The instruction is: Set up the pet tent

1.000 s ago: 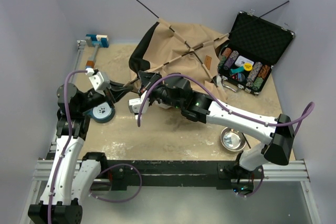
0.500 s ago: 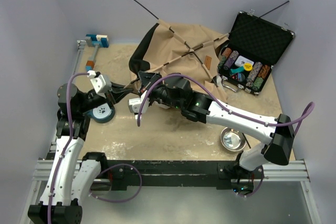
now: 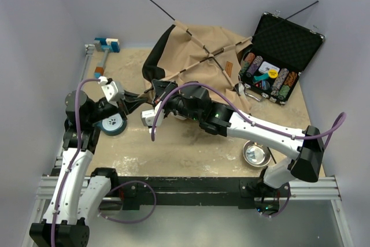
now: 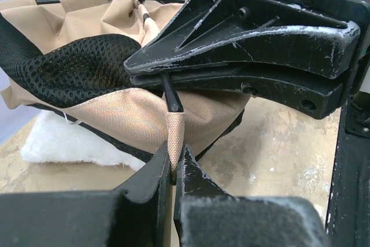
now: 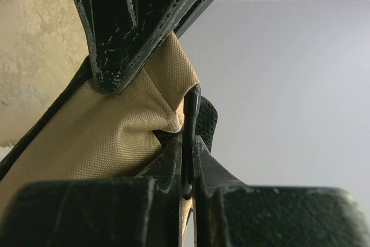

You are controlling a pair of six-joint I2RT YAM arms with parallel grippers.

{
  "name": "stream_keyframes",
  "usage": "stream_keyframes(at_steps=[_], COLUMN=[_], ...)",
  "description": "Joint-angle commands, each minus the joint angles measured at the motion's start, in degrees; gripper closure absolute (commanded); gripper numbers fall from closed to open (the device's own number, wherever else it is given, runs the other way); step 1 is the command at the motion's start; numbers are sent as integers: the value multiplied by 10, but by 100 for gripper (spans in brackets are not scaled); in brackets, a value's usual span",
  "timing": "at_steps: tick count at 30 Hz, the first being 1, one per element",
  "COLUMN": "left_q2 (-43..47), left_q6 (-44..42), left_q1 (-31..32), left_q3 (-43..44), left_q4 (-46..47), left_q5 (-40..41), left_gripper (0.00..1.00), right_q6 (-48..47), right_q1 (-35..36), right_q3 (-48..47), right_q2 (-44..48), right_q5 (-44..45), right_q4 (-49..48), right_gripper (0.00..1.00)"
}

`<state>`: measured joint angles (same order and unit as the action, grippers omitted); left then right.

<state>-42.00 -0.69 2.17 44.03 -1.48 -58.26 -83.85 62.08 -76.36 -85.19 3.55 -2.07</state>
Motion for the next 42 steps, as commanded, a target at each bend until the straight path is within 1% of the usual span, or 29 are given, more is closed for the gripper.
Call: stream_keyframes(at_steps=[1,2,9,17,25,27,29,33,35,42], left_q2=[-1,-1,-6,-9,-19,-26,-35,-49,-50,-40], left_q6=[0,1,2,-1,1,-3,-9,2,24,27], left_q1=[8,8,8,9,11,11,12,13,16,21], left_q3=[22,22,30,33,42,48,57,60,58,51], left_q4=[16,-5,-10,-35,-58,-78,-97,-106,-107,-127], left_q5=[2,4,4,-7,-10,-9,-12,-19,-19,-19], left_gripper=[100,100,100,100,91,88,87,87,86,84], right_q6=[-35,-36,-56,-58,-78,-83,-90,-103,-105,-89], right_q1=[4,3,4,10,17,19,20,23,26,35], right_q3=[2,2,23,12,29,31,38,60,67,63], right_q2=[2,4,6,-10,-10,-9,-9,-13,-16,-43], right_q5=[19,19,23,38,37,32,29,29,33,59], right_q4=[-11,-10,-6,-14,-21,-16,-15,-26,-39,-62], right_gripper=[100,100,100,100,100,100,100,100,100,100])
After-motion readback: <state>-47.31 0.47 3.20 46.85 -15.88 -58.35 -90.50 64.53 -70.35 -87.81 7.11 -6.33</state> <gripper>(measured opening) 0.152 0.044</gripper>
